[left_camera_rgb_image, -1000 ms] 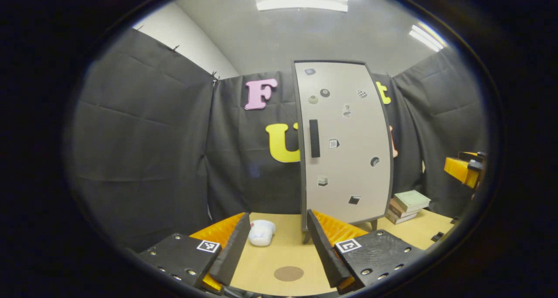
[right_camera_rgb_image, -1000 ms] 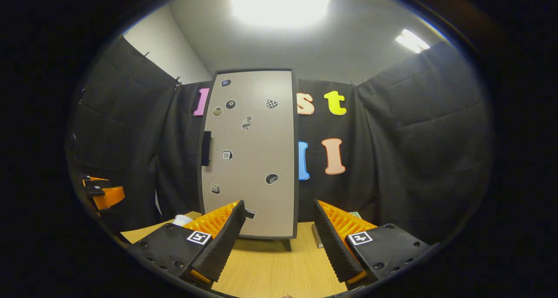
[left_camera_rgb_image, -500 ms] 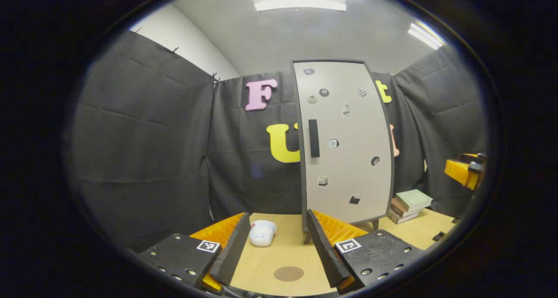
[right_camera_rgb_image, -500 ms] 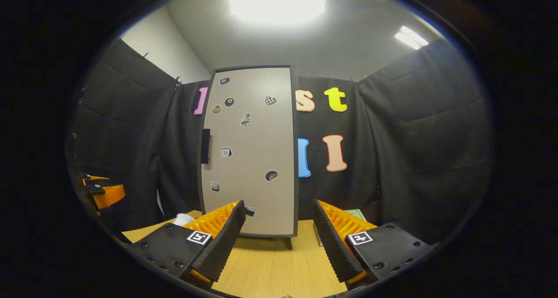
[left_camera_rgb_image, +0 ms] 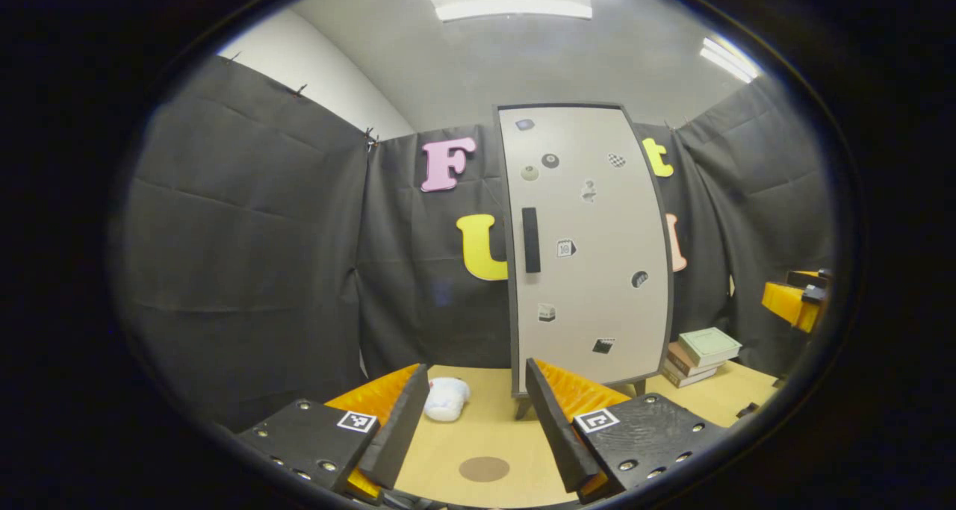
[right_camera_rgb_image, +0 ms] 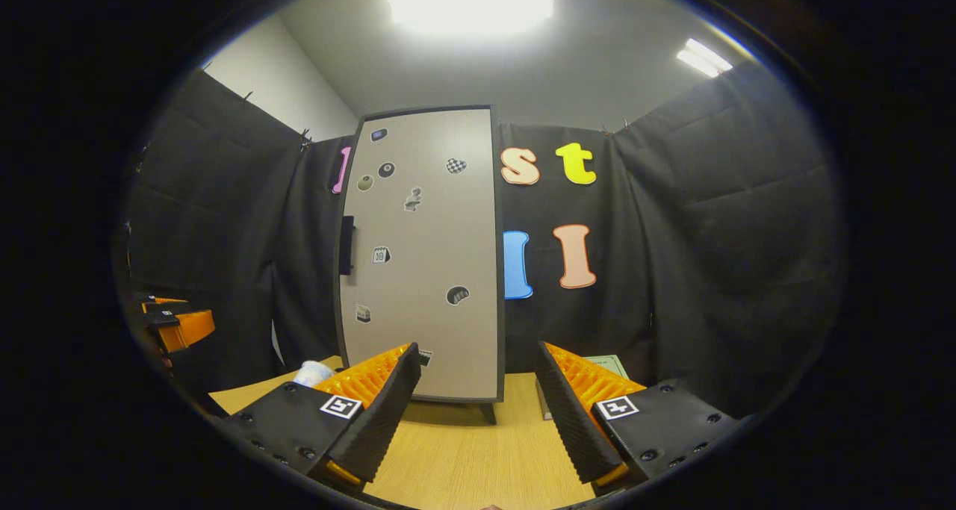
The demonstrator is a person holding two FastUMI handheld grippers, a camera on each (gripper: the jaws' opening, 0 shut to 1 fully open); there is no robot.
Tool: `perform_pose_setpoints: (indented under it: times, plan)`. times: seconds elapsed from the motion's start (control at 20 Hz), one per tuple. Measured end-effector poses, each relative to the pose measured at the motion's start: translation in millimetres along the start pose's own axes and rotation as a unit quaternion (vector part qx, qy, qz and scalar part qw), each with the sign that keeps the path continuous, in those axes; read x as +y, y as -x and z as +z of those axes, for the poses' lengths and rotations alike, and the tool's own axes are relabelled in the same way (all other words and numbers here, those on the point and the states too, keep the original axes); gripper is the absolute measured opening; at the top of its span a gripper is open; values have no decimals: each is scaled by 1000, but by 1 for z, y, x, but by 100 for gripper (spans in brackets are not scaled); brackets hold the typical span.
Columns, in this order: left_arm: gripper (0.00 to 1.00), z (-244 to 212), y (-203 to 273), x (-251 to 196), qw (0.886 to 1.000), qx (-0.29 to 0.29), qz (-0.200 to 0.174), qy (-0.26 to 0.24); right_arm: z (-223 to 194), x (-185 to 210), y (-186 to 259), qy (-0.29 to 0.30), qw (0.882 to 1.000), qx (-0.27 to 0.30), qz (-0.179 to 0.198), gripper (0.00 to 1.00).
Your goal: Open the cabinet door with the right hand, grasp the bottle in the cabinet with the left hand and place it on the coaster, then close the cabinet door with the right hand.
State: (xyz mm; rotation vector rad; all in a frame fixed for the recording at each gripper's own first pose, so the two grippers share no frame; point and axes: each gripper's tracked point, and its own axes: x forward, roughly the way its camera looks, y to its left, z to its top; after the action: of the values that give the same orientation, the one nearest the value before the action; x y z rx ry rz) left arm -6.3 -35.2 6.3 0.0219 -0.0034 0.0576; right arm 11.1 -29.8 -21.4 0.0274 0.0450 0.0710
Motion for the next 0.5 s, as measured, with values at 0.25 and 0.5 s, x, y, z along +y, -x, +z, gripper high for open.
perform_pose_setpoints:
  times: [0.25, 0.5]
  plan:
    - [81, 2, 8, -2, 999, 0, 28, -15, -1, 0, -14, -16, 999, 4, 30, 97]
    - [79, -1, 4, 5, 999, 3, 41, -9, 20, 9, -43, -28, 999, -11, 41, 97]
